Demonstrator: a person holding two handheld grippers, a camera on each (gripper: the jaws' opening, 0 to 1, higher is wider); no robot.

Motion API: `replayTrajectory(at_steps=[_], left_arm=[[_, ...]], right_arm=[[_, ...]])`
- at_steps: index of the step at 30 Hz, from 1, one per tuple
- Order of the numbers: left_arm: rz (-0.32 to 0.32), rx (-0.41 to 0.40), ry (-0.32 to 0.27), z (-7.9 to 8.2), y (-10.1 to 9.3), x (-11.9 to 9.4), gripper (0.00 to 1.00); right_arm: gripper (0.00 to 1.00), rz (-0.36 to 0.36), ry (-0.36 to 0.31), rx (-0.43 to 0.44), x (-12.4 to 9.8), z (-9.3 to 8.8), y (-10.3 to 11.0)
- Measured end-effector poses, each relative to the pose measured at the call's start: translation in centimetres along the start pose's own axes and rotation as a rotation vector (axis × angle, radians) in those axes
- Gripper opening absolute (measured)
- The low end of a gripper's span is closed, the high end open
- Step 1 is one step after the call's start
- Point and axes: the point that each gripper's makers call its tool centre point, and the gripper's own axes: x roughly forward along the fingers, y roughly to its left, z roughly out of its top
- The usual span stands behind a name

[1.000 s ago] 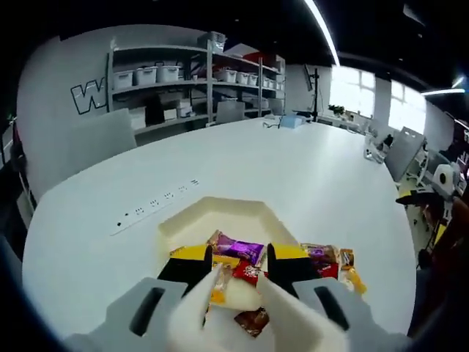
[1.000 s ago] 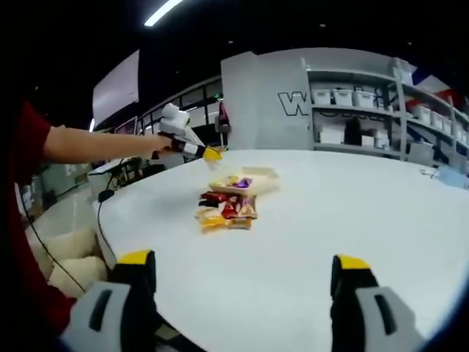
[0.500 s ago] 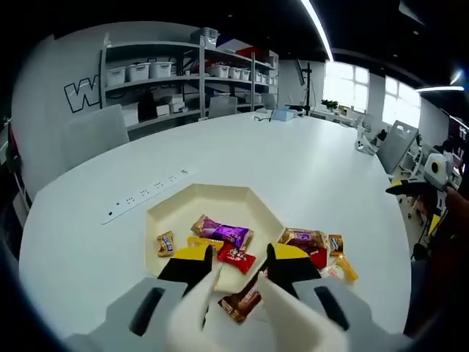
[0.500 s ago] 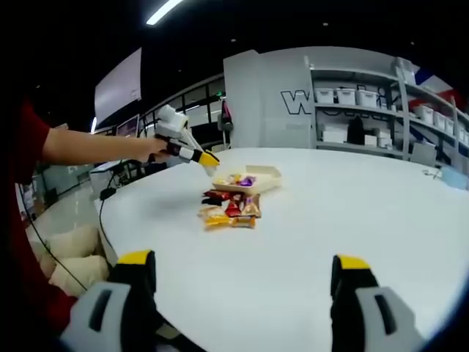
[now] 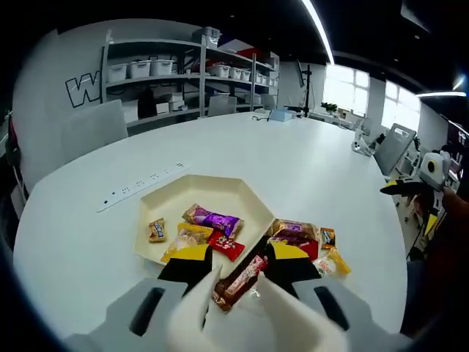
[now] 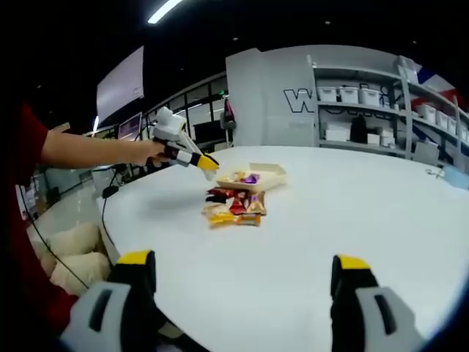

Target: Place the target food into the container with the food tongs after gripping and lifting it, then release it inside without dropping or visibly crushing the food.

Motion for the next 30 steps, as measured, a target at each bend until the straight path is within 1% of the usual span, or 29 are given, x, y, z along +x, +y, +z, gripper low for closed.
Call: replayTrajectory(at_steps=[7,12,15,19,25,30], left_arm=[[-0.024,-0.027,-0.005,-0.5,-1.3,0.0,0.28],[-0.041,-0.037,0.0,-0.9,-2.0,0.2,0.28],[-0.042,-0.037,-0.003,-1.0,-2.1,0.3,0.28],[-0.05,-0.047,-0.004,-1.2,-2.4,0.7,0.28],[-0.063,-0.055,0.006,-2.0,-3.2,1.5,0.28],[-0.067,-0.061,0.008,-2.5,-3.0,2.2,0.28]], right_arm=[[0.99,0.007,0.007,-0.004,0.0,-0.3,0.4],[0.99,0.011,-0.002,0.003,-0.1,-0.3,0.6],[0.99,0.011,0.008,-0.006,-0.1,-0.5,0.6],[0.99,0.009,0.0,-0.001,-0.2,-0.2,0.5],[0.99,0.002,0.003,-0.002,-0.5,-0.3,0.3],[0.99,0.0,0.005,0.001,-0.6,-0.5,0.2]])
